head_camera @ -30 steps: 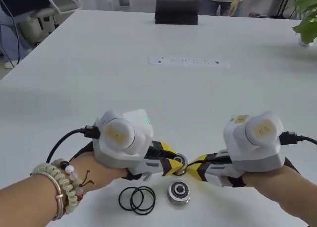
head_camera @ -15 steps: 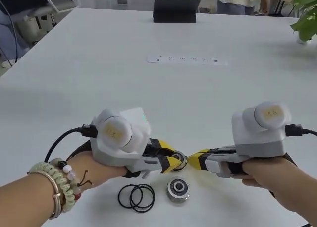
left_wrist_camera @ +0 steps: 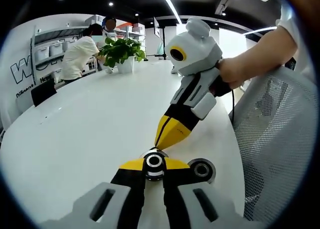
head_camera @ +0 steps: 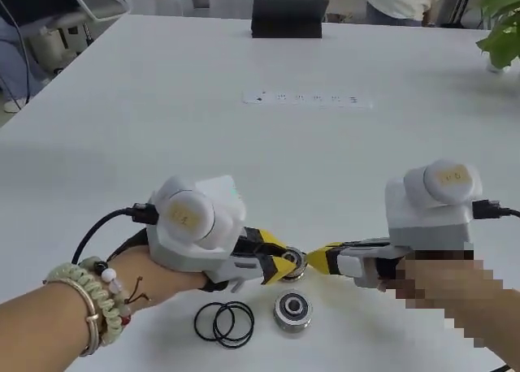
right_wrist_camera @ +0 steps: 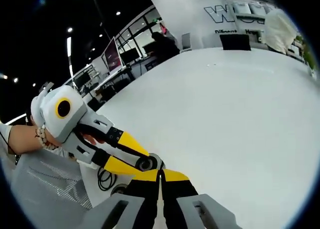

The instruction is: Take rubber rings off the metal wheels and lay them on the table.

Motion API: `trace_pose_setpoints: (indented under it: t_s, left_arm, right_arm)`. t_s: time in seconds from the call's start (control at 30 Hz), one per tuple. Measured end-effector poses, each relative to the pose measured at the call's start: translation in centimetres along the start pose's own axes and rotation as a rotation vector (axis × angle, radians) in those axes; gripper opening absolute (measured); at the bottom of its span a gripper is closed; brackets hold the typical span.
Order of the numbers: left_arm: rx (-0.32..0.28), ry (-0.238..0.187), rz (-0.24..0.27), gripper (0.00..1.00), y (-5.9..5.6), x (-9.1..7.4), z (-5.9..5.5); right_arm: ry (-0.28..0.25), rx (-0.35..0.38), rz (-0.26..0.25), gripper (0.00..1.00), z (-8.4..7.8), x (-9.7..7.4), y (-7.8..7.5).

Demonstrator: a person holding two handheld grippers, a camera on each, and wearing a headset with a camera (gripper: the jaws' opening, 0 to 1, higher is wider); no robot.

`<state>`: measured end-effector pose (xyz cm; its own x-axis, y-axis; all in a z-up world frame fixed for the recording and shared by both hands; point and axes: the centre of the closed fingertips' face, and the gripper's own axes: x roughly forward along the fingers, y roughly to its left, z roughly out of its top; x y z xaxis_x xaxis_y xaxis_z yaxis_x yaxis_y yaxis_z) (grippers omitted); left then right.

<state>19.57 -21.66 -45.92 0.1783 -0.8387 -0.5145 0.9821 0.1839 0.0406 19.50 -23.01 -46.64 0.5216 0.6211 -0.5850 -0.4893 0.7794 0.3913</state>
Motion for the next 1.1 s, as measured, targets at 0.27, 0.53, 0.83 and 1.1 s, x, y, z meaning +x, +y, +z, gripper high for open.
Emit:
trace_pose_setpoints:
  t_s: [0.27, 0.53, 0.83, 1.1]
  left_arm:
    - [0.003, 0.018, 0.0, 0.07, 0.0, 0.08, 0.05]
    - [0.015, 0.027, 0.003, 0.07, 0.07, 0.13, 0.07]
    - [0.017, 0.023, 0.002, 0.07, 0.15, 0.15, 0.13]
    - [0.014, 0.018, 0.0, 0.07, 0.15, 0.14, 0.11]
  right_arm:
    - [0.001, 0.053, 0.01, 0.0, 0.1, 0.0, -0.07]
    - [0.003, 0.068, 0.009, 0.0, 0.27, -0.09, 0.21]
    - [0.008, 0.05, 0.008, 0.0, 0.44, -0.11, 0.52]
    - [0.008, 0.04, 0.01, 0.0, 0.53, -0.06, 0.71]
